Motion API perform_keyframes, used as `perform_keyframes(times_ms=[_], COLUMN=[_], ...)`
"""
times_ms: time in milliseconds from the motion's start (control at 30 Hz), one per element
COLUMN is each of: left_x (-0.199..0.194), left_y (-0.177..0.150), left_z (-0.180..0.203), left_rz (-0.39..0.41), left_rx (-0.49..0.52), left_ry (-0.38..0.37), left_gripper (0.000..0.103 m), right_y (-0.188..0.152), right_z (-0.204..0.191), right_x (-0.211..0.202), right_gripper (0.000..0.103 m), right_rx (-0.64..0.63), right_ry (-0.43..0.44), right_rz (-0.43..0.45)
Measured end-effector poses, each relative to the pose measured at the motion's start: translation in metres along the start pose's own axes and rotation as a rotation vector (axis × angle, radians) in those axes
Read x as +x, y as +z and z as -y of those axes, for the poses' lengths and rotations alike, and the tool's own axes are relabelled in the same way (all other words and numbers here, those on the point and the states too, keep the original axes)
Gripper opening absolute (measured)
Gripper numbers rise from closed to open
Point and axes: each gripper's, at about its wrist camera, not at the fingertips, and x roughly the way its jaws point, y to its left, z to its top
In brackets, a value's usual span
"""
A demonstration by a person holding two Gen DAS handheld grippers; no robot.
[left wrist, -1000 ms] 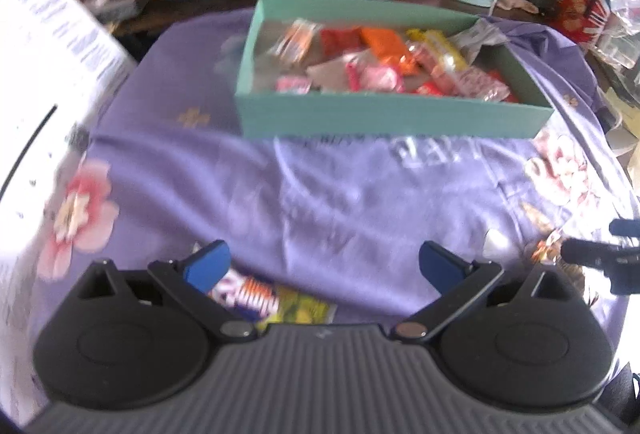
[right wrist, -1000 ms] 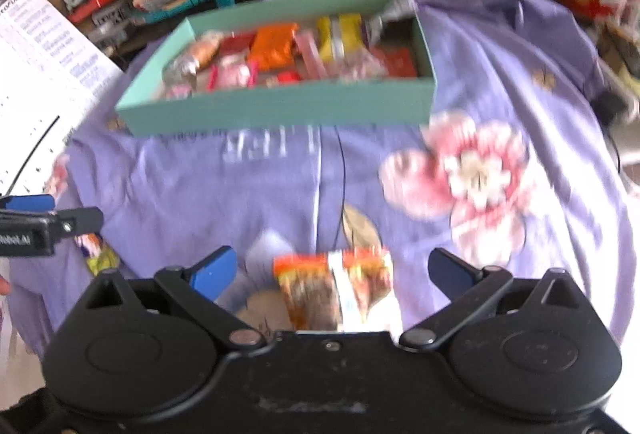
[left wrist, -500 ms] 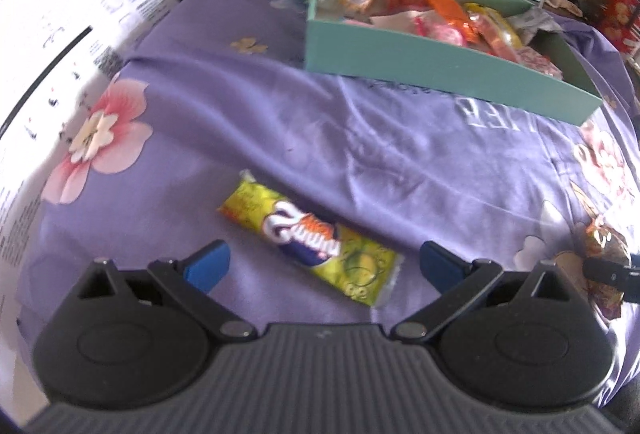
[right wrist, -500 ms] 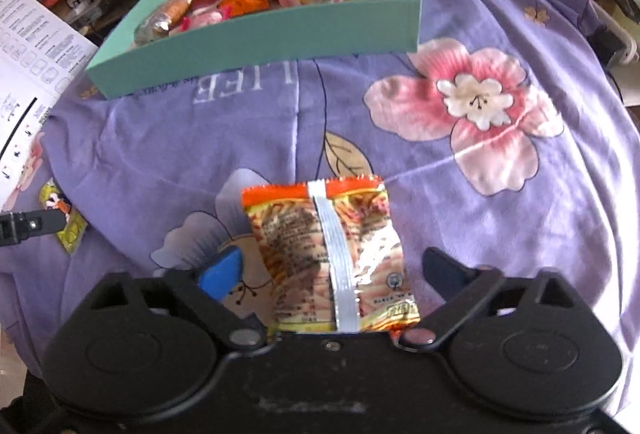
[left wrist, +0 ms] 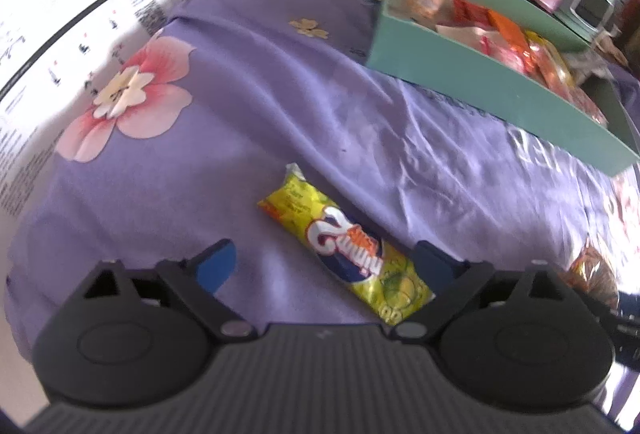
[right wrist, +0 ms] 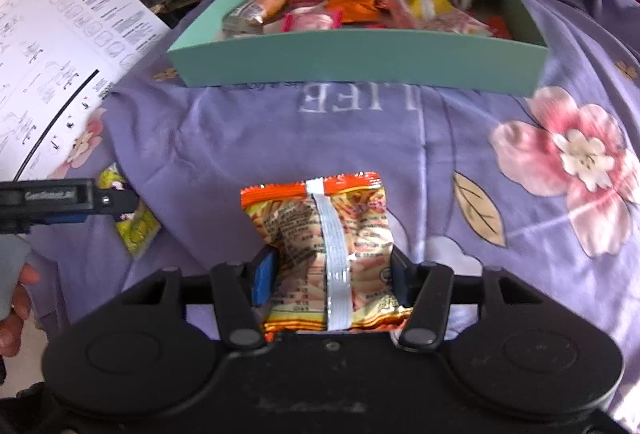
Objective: Organize snacks
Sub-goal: 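Grasp the yellow stick snack with the left gripper while the right holds the chip bag, then carry the yellow stick and chip bag into the green box and open both grippers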
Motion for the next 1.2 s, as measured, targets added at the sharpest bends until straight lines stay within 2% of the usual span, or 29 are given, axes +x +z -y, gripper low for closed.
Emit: perform_keyframes(times_ms=[133, 267, 433, 567, 600, 633, 700, 867, 900, 1033, 1200], left_x=[0.007, 0.011, 0.011, 0.005, 0.003, 0.001, -0.001, 0.000, 0.000, -0.005, -0.023], left_y=[0.006, 0.010, 0.005, 0.000, 0.000, -0.001, -0.001, 0.003, 0.002, 0.001, -0.001], left_z=[-0.001, 0.006, 0.011, -0.001, -0.004, -0.006, -0.007, -0.012, -0.011, -0.008, 0.002], left_rz=[-0.008, -0.001, 0.030, 0.029, 0.031, 0.037, 0.048, 0.056, 0.062, 0.052, 0.081], left_rx=[-0.040, -0.014, 0.088, 0.094, 0.092, 0.097, 0.119, 0.141, 0.154, 0.171, 0.203], left_ry=[0.017, 0.029, 0.080, 0.065, 0.062, 0.064, 0.067, 0.027, 0.027, -0.003, -0.047], left_gripper=[0.092, 0.091, 0.071, 0.070, 0.065, 0.053, 0.037, 0.028, 0.019, 0.014, 0.014], right_y=[-0.001, 0.000, 0.009, 0.019, 0.022, 0.024, 0.027, 0.027, 0.027, 0.027, 0.028], right_z=[0.002, 0.001, -0.002, -0.013, -0.017, -0.020, -0.026, -0.033, -0.033, -0.034, -0.031], right_x=[0.004, 0.006, 0.006, 0.008, 0.010, 0.012, 0.018, 0.025, 0.026, 0.024, 0.018], right_gripper=[0.055, 0.055, 0.055, 0.055, 0.055, 0.055, 0.055, 0.055, 0.055, 0.055, 0.055], right_rx=[0.025, 0.031, 0.015, -0.016, -0.023, -0.027, -0.025, -0.039, -0.040, -0.044, -0.052], right_ry=[0.013, 0.015, 0.020, 0.021, 0.020, 0.018, 0.018, 0.010, 0.009, -0.001, -0.010], right_rz=[-0.014, -0.020, -0.014, -0.005, -0.004, -0.002, -0.005, -0.022, -0.023, -0.018, -0.003])
